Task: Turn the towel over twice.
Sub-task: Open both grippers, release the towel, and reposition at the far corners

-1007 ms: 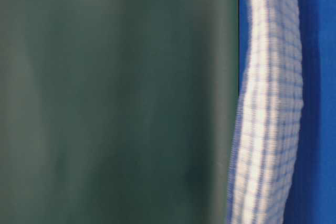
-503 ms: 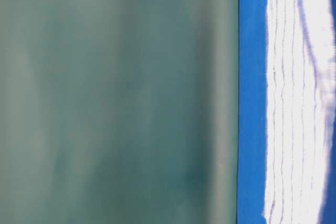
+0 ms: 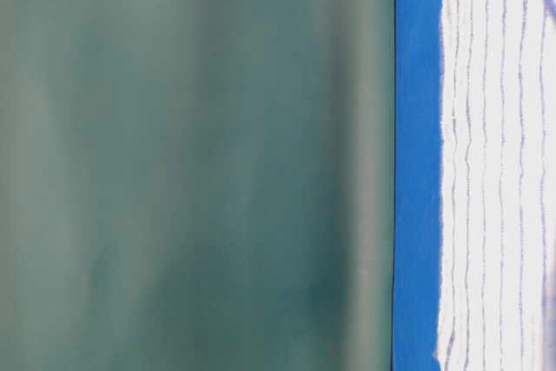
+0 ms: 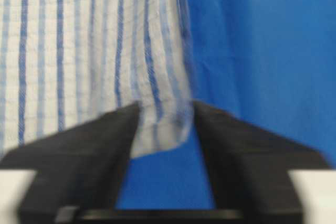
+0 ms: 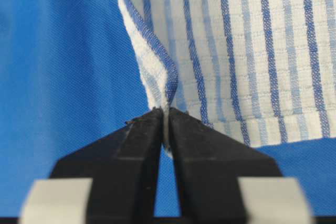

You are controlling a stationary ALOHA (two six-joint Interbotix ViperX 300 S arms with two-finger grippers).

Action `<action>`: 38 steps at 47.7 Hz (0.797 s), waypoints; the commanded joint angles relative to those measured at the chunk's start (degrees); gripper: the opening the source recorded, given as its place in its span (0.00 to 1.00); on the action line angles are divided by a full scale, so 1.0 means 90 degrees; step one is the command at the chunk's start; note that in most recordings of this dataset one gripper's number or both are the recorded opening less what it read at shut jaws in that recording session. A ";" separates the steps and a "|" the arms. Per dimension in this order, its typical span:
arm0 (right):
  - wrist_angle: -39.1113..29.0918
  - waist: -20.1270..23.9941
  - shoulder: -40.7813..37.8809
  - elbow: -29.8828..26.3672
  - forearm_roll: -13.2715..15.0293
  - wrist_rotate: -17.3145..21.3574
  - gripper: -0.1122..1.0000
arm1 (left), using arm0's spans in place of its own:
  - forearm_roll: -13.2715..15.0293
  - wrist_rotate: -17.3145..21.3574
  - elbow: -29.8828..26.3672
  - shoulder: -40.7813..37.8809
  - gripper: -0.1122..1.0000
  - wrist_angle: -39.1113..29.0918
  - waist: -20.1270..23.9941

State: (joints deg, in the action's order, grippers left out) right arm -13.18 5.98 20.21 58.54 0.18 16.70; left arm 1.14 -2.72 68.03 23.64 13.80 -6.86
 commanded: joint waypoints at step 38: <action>0.0186 -0.0732 0.2373 -0.0205 0.1123 -0.0078 0.66 | 0.0010 0.0117 -0.0361 0.2002 0.85 -0.0527 0.0693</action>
State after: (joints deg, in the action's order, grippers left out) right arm -12.83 0.53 38.85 57.13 9.14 16.08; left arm 1.14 -1.85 65.21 39.02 8.61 -1.41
